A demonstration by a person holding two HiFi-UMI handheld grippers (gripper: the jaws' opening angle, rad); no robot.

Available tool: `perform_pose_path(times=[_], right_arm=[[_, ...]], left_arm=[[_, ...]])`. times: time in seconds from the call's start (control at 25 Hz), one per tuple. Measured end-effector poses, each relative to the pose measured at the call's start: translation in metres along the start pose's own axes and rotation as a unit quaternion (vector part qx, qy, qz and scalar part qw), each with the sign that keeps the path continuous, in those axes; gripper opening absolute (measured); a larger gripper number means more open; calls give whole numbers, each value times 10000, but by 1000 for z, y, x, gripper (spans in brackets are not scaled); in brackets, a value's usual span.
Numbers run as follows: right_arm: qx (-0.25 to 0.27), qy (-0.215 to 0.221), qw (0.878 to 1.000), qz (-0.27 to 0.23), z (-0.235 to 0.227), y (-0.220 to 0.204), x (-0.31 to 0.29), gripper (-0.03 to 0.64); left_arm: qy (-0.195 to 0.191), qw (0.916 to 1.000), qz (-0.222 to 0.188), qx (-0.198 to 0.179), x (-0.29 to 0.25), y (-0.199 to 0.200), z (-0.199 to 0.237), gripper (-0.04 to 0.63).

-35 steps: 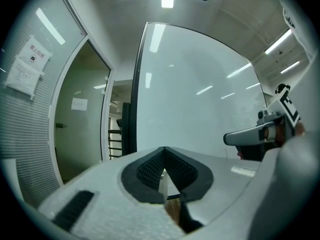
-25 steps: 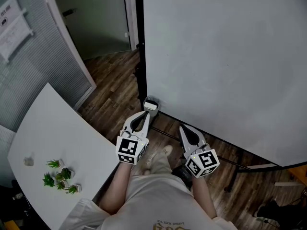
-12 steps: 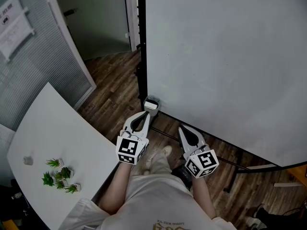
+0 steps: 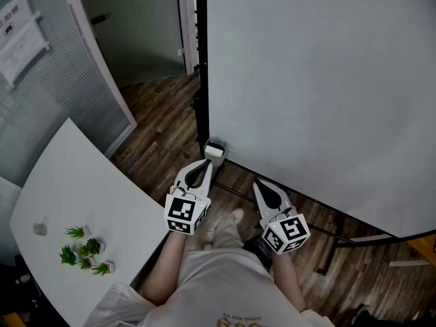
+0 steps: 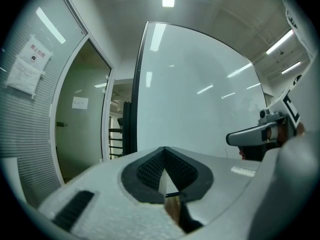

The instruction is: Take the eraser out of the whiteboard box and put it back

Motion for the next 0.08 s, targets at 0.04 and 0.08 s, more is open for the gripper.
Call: perform_pose_path(times=[0.04, 0.08], right_arm=[[-1, -1, 10000, 1, 0, 0, 0, 11], [-1, -2, 10000, 2, 1, 1, 0, 11]], left_arm=[[5, 10000, -3, 6, 0, 0, 0, -5], [9, 10000, -6, 12, 0, 1, 0, -5]])
Point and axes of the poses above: the fingertips, and each gripper's own axes: x backward along the fingers, z to its left, y out of its top, the point moved 5 cm from there along x, backward along the fingers, and after that the axes turned 11 degrees about -x, right-handed, at the moved point
